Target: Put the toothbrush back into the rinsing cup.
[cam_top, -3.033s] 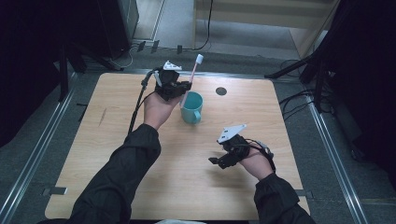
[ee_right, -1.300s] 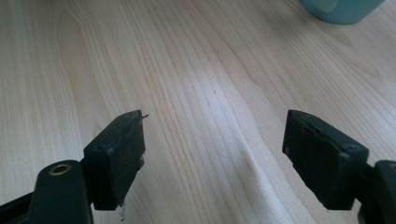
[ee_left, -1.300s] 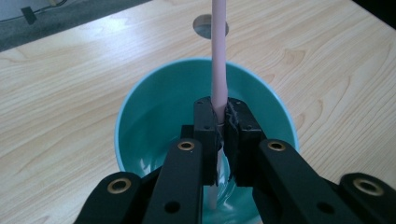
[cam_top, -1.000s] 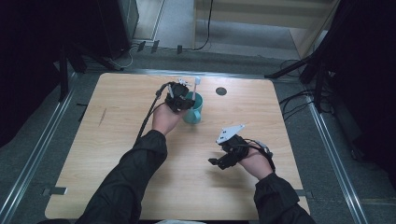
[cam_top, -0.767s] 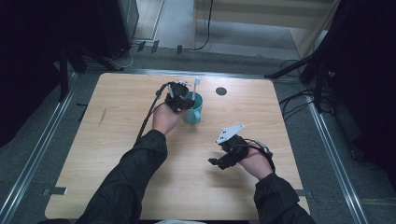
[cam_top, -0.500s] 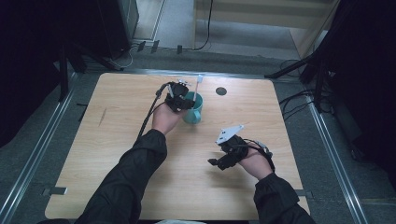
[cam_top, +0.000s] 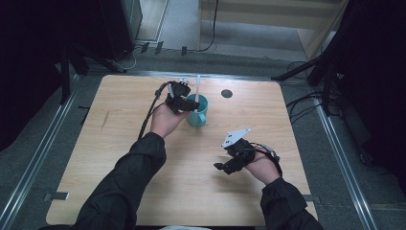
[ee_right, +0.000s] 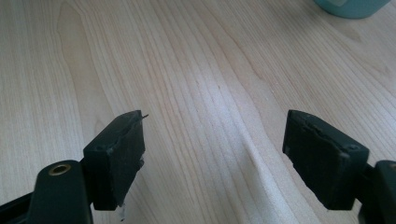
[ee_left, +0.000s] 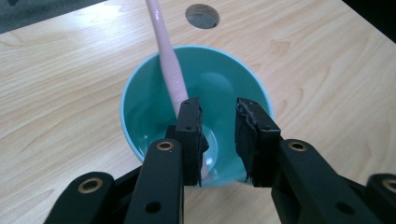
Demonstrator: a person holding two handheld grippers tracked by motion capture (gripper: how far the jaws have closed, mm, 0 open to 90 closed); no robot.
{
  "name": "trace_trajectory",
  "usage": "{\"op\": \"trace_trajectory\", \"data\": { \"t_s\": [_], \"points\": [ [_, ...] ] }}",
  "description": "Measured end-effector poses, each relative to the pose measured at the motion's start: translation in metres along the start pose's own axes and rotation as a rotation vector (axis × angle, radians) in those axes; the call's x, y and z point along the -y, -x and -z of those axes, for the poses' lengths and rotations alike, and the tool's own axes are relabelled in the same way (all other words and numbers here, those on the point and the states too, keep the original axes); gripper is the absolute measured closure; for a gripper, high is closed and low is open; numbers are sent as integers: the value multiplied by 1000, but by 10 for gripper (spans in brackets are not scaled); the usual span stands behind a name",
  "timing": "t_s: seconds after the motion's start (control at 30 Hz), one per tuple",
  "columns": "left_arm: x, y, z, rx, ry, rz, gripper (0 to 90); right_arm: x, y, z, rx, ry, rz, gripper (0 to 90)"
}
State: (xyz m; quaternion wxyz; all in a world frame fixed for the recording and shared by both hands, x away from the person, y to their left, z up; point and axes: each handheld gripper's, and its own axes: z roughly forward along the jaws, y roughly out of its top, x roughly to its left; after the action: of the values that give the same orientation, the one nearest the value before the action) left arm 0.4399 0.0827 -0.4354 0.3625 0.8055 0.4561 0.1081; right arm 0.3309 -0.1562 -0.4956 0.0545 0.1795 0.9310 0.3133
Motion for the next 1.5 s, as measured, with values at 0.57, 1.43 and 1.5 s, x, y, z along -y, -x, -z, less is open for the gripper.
{"op": "trace_trajectory", "data": {
  "t_s": [0.57,1.43,1.5],
  "points": [
    [40,-8,44,38,-15,-23,562,1,0,-1,1,-18,5,204],
    [120,-1,69,94,-60,-71,487,3,-4,-2,2,-40,16,202],
    [123,0,71,95,-63,-75,478,3,-5,-2,0,-42,17,202]
  ]
}}
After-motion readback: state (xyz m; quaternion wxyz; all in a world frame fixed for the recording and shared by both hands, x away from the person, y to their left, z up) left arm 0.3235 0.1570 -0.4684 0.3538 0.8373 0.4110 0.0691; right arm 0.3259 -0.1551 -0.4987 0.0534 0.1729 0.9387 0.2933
